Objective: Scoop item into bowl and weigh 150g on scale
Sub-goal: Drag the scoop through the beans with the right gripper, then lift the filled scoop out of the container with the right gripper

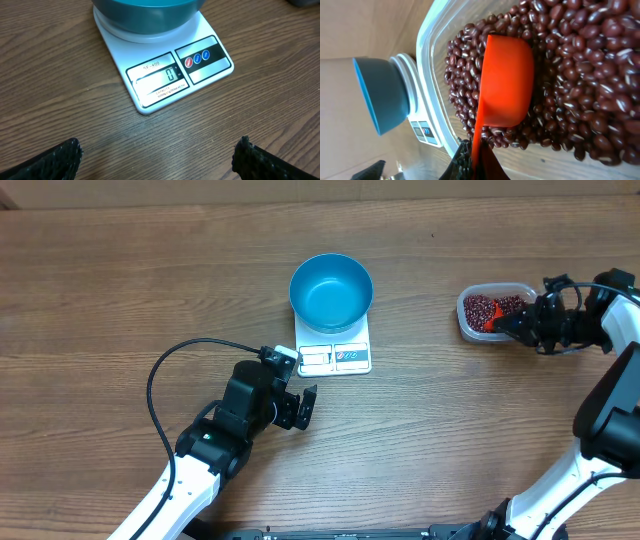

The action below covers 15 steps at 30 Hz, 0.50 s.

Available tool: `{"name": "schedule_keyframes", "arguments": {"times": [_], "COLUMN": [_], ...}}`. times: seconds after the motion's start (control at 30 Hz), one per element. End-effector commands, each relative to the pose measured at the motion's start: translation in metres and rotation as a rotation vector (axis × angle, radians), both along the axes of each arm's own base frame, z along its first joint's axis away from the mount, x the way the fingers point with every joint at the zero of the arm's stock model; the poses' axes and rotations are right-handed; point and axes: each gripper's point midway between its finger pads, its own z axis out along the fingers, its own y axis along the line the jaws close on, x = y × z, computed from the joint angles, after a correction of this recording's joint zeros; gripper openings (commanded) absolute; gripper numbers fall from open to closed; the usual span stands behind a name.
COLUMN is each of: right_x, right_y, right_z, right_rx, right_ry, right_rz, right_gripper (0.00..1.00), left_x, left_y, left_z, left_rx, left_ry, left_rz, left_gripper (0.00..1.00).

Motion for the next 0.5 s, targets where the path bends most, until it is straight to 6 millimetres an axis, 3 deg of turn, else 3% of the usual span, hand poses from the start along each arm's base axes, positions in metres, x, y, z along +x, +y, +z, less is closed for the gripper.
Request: {"name": "schedule_keyframes", "arguments": {"times": [0.0, 0.17, 0.47], "right_x": [0.000, -0.002, -0.004], "right_y": [0.001, -0.002, -0.002], "right_z": [0.005, 0.004, 0.020], "right_rx": [0.080, 0.118, 0.221], "right_ry": [-0.028, -0.048, -0.168], "right_rz": [-0.017, -0.034, -0.024], "right_gripper": [0.04, 0.04, 0.04], "left_x": [0.001, 0.001, 0.001], "left_y": [0.003, 0.003, 0.003], "left_z": [-0.004, -0.004, -0.004], "left_rx": [0.003, 0.003, 0.003], "left_ry": [0.011, 0.011, 0.011], "left_rz": [0.021, 0.021, 0.021], "left_gripper": [1.00, 1.00, 1.00]}}
